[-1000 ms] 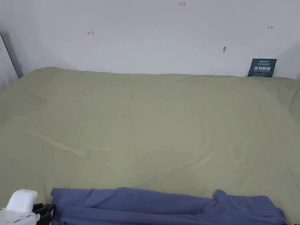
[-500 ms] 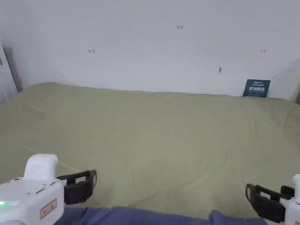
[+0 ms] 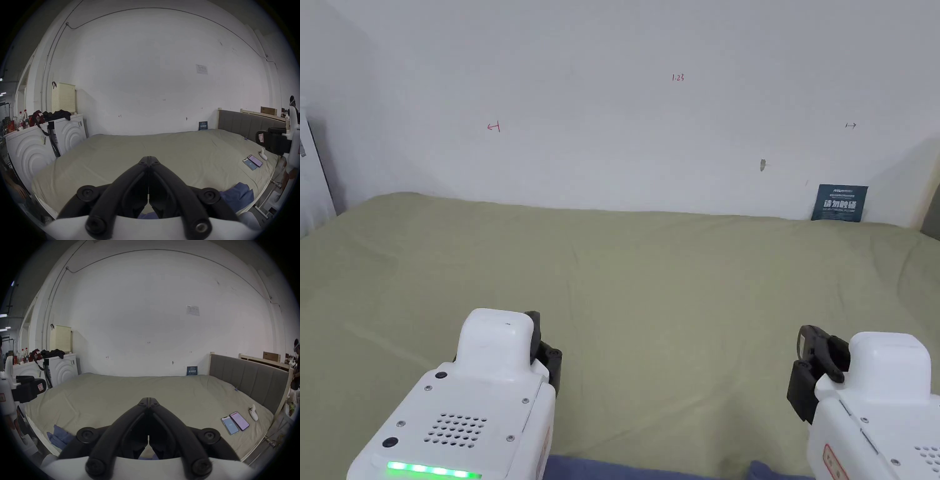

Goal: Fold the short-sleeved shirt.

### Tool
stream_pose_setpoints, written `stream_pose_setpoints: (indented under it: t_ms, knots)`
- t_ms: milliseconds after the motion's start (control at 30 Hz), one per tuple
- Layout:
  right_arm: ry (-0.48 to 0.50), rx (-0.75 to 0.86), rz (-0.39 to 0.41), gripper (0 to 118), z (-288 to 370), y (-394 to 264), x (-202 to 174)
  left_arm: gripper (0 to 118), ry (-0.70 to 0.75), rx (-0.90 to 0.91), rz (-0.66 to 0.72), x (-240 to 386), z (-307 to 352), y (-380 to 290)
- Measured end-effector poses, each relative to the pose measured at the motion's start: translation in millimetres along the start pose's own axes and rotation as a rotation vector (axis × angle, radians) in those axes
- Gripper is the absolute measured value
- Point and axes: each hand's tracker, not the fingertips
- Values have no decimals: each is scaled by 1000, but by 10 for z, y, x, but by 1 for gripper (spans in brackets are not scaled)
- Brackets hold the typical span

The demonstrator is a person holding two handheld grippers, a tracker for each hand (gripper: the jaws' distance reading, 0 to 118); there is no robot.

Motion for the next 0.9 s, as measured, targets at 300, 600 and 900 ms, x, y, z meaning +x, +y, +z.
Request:
stream_pose_setpoints:
  t_ms: [300, 600, 900]
  knots:
    - [-43, -14, 18, 1, 18, 0, -8, 0, -44, -46, 34, -194, -60, 187]
    - [-31, -49, 30, 1, 117, -189, -28, 0, -193, -557, 359, -1664, -436, -212]
    - [-11, -145, 56, 1, 10, -396, -249, 0, -291, -867, 600, -2571, -913, -1171]
